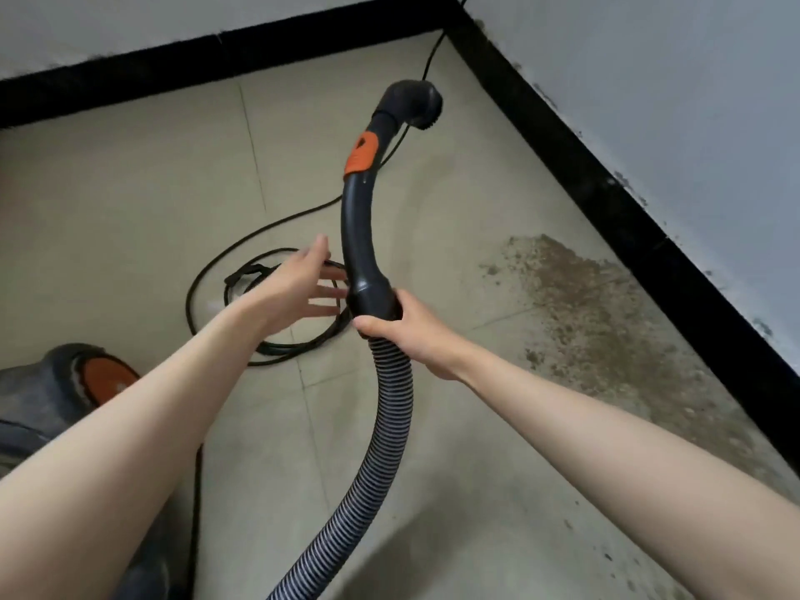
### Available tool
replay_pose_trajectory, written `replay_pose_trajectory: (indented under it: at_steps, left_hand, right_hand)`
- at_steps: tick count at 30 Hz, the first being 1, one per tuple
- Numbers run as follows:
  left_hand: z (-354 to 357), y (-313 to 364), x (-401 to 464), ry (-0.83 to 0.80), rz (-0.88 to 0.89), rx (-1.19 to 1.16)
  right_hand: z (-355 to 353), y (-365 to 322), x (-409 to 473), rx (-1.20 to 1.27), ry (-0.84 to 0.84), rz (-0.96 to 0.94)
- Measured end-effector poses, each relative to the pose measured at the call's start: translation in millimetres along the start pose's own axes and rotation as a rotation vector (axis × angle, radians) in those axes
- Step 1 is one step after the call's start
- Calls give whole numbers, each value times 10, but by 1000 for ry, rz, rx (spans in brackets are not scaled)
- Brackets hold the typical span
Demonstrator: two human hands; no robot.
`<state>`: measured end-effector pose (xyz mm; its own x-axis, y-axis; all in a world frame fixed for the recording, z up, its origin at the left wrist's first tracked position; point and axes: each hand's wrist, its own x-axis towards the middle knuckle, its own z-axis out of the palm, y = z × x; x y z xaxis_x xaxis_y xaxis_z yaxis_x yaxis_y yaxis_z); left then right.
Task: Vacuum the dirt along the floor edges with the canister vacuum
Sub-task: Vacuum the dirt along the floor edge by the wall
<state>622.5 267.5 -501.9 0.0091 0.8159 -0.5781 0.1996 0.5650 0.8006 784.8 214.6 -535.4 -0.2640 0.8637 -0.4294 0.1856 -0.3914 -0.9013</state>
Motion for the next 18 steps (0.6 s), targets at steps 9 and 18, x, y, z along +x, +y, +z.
replay_pose_trajectory:
  at_steps: [9, 18]
  left_hand:
    - [664, 103, 296, 165, 33, -229]
    - [797, -663, 257, 318, -149, -178]
  right_hand:
    - [30, 353, -478, -152, 176, -100]
    - [49, 785, -793, -195, 302, 53]
